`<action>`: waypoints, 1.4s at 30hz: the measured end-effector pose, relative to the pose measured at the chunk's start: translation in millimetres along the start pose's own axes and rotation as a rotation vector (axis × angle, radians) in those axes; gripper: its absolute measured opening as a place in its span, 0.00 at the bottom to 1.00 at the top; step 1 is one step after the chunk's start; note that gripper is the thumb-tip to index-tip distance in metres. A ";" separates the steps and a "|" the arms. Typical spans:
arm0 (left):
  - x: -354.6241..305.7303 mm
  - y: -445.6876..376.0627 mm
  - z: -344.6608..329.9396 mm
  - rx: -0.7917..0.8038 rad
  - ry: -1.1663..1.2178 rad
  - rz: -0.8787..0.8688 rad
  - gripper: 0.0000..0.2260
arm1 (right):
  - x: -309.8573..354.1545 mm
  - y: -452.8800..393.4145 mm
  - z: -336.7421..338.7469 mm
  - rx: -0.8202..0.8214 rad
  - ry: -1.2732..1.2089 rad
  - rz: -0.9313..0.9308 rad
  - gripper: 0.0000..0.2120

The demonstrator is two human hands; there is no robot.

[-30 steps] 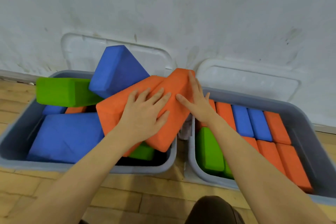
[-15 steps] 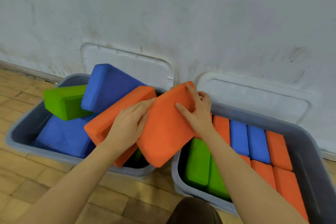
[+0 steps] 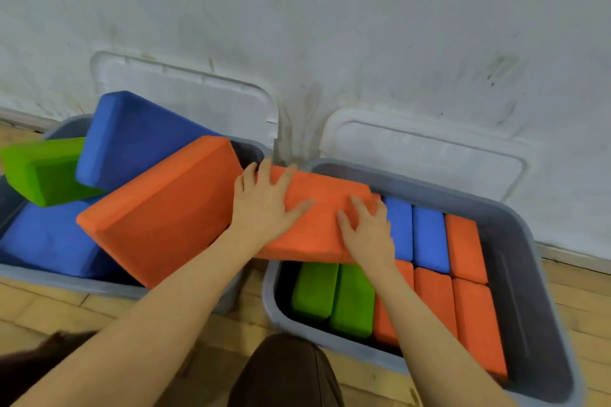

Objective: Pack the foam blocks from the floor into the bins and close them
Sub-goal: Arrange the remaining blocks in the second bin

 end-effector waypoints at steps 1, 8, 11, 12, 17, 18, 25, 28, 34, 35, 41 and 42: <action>-0.5 8.0 -5.7 0.040 -0.041 0.022 0.37 | -5.8 2.9 -4.7 0.031 -0.013 -0.004 0.25; -4.1 34.6 -22.3 0.232 -0.143 -0.093 0.44 | -10.9 23.5 -14.8 0.201 0.004 0.128 0.40; -1.2 22.4 -17.6 0.174 -0.078 -0.154 0.37 | -4.1 19.1 -11.8 0.128 -0.085 0.154 0.41; 1.2 14.7 -12.4 0.127 -0.059 -0.178 0.35 | 0.3 15.1 -8.7 0.064 -0.119 0.151 0.38; 14.9 -40.0 6.3 -0.038 -0.155 -0.295 0.32 | 39.3 -18.9 10.4 -0.234 -0.086 0.175 0.34; 18.9 -48.8 6.2 -0.054 -0.168 -0.288 0.31 | 46.5 -28.3 11.3 -0.251 -0.068 0.183 0.33; 44.7 -69.1 -14.7 -0.133 -0.340 -0.211 0.28 | 72.6 -69.8 -22.6 -0.090 0.060 0.255 0.30; 50.1 -67.0 -21.1 -0.164 -0.360 -0.223 0.27 | 73.9 -71.0 -34.6 -0.024 0.290 0.250 0.30; 46.7 -52.8 2.9 -0.133 -0.233 -0.162 0.24 | 93.1 -56.5 -23.7 -0.062 0.266 0.275 0.28; 47.9 -46.6 15.6 -0.173 -0.211 -0.140 0.23 | 103.2 -51.4 -20.0 -0.080 0.203 0.304 0.29; 94.4 -4.2 85.3 -0.318 -0.242 0.032 0.25 | 187.3 -29.0 -34.7 0.029 0.060 0.554 0.30; 104.2 1.3 90.9 -0.315 -0.254 0.054 0.26 | 198.9 -26.9 -41.5 0.075 0.066 0.579 0.31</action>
Point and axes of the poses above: each hand's wrist, its own y-axis away from the middle knuckle, its own z-axis out of the back of the hand, x = y × z, the point moved 9 cm from there along -y, towards the middle knuckle, and after that the axes turned 2 degrees about -z, right-handed, at the moved point
